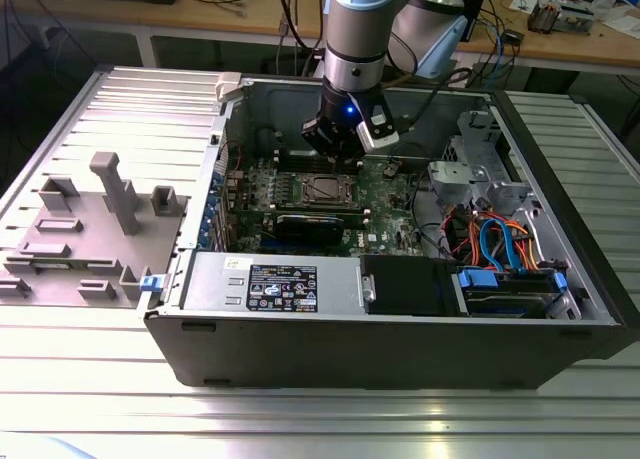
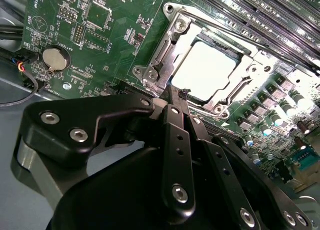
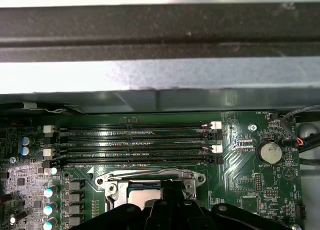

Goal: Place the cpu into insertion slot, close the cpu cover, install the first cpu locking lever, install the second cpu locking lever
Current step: 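Install the second cpu locking lever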

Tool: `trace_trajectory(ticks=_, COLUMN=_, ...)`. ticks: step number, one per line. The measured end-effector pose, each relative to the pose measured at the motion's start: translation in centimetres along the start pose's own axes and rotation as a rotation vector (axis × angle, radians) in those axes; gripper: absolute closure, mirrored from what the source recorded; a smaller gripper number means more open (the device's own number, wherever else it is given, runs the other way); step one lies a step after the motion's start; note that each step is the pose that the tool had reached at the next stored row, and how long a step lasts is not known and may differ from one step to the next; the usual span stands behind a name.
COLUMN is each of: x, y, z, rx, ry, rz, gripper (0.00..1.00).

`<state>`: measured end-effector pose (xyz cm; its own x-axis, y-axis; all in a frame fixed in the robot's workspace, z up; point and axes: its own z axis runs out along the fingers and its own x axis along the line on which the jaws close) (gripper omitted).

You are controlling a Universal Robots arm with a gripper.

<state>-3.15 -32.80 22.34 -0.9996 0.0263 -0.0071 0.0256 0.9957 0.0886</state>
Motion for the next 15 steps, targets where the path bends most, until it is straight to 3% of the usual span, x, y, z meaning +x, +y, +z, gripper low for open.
trace_trajectory(ticks=7, x=-0.01, y=-0.27, z=-0.02, rx=-0.0002, ry=-0.0001, rz=0.000, gripper=0.89)
trace_trajectory(ticks=11, x=-0.01, y=-0.27, z=-0.74, rx=0.0000, ry=0.0000, rz=0.000, gripper=0.89)
trace_trajectory(ticks=15, x=-0.02, y=-0.32, z=-0.83, rx=0.0000, ry=0.0000, rz=0.000, gripper=0.89)
